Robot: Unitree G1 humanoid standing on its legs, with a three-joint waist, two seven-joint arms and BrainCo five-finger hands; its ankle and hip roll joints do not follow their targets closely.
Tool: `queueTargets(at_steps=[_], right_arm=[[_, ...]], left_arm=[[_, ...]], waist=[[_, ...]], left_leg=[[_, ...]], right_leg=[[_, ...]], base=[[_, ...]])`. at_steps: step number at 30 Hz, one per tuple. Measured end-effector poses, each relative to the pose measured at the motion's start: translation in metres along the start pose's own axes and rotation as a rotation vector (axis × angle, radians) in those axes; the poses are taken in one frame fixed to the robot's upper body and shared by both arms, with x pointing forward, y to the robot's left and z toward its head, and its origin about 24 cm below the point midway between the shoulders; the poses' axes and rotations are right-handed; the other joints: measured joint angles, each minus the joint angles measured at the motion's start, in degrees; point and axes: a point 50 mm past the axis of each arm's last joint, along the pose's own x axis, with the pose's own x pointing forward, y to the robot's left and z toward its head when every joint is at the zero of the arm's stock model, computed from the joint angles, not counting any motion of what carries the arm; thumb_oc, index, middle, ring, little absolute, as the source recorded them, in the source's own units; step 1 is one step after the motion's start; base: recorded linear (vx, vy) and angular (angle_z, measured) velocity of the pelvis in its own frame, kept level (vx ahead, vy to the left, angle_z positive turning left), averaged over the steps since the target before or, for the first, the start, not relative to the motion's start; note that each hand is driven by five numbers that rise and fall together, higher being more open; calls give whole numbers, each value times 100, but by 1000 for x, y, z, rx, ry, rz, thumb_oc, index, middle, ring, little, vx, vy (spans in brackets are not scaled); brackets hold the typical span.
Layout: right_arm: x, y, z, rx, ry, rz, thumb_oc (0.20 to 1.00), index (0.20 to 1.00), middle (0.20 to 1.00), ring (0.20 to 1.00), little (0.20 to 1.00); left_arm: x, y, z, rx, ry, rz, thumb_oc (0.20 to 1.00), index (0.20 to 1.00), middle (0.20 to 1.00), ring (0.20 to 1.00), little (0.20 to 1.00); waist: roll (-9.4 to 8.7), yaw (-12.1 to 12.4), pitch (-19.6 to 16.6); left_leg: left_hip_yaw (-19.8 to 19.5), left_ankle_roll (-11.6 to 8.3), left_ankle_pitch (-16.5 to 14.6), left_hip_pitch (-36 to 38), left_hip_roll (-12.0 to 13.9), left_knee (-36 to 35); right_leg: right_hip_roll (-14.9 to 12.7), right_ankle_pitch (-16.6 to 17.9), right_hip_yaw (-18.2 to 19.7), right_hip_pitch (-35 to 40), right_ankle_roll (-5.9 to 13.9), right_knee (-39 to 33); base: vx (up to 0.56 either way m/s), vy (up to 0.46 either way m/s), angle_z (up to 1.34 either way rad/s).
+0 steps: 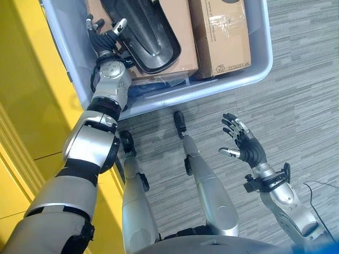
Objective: Move parts from the plastic box to the shelf.
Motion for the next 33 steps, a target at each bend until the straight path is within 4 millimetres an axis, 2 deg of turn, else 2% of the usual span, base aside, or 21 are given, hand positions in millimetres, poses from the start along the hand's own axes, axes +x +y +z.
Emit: queueTargets(at_steps=[4, 6, 8, 9, 11, 12, 15, 17, 23, 28, 33], right_arm=[[-3, -1, 4, -20, -5, 43, 1000, 1000, 1000, 1000, 1000], [-6, 0, 2, -16, 9, 48, 1000, 1000, 1000, 1000, 1000], [-7, 2, 1, -12, 11, 74, 1000, 1000, 1000, 1000, 1000], [-7, 3, 1, -9, 12, 87, 1000, 1000, 1000, 1000, 1000], [-7, 7, 0, -3, 17, 120, 1000, 1000, 1000, 1000, 1000], [-8, 10, 0, 7, 20, 147, 1000, 1000, 1000, 1000, 1000], [-7, 16, 8, 30, -14, 195, 1000, 1000, 1000, 1000, 1000], [-7, 18, 11, 51, -27, 215, 1000, 1000, 1000, 1000, 1000], [-8, 18, 12, 54, -24, 240, 1000, 1000, 1000, 1000, 1000], [-19, 14, 3, 79, 42, 224, 1000, 1000, 1000, 1000, 1000], [-23, 14, -1, 93, 65, 216, 1000, 1000, 1000, 1000, 1000]], left_arm=[[8, 2, 13, 342, -91, -20, 1000, 1000, 1000, 1000, 1000], [10, 3, 16, 537, -147, -34, 868, 868, 868, 868, 868], [12, 3, 23, 680, -192, -31, 834, 834, 834, 834, 834], [14, 3, 29, 776, -231, -25, 721, 721, 721, 721, 721], [17, 8, 34, 908, -278, -11, 200, 200, 200, 200, 200], [20, 13, 40, 1005, -293, 2, 200, 200, 200, 200, 200], [27, 32, 42, 1071, -256, 19, 200, 200, 200, 200, 200], [31, 45, 36, 1084, -200, 18, 200, 200, 200, 200, 200], [27, 56, 11, 1043, -110, -15, 200, 200, 200, 200, 200], [14, 65, -36, 969, 22, -63, 200, 200, 200, 200, 200], [-2, 78, -76, 867, 160, -64, 200, 200, 200, 200, 200]], waist=[[0, -23, 0], [0, -19, 0], [0, -16, 0], [0, -15, 0], [-5, -15, -3], [-14, -31, -8], [-67, -159, -41], [-139, -267, -88], [-253, -313, -178], [-247, -311, -547], [-243, -289, -671]], left_leg=[[5, 0, 0, -51, -10, 0], [15, 0, 0, -55, -11, 1], [19, 1, 0, -83, -18, 1], [20, 0, 0, -133, -19, 1], [40, -1, 1, -151, -18, 1], [91, -1, 0, -149, -14, 1], [171, 7, -12, -137, -20, 1], [193, 3, -17, -107, -16, 1], [305, -2, -21, 49, -12, 0], [316, -9, -19, 93, 24, 0], [329, -28, -33, 304, 56, -2]], right_leg=[[-7, 1, 7, -56, 0, 0], [-4, 0, 15, -66, 0, 0], [-10, -1, 23, -97, 1, 0], [-11, 1, 24, -150, 2, 0], [-1, 5, 52, -190, 7, 0], [1, 7, 80, -202, 8, 0], [1, 54, 166, -231, 10, 1], [9, 64, 199, -230, 14, 2], [23, 105, 279, -128, 12, 3], [62, 89, 294, -98, 33, 1], [97, 85, 312, 94, 37, 0]], base=[[0, 0, 0], [0, 0, 0], [0, 0, 0], [0, 0, 0], [-14, -11, -7], [-12, -4, -11], [-5, -9, -11], [2, -2, -9], [-3, 2, -6], [0, 2, -1], [2, 4, -3]])
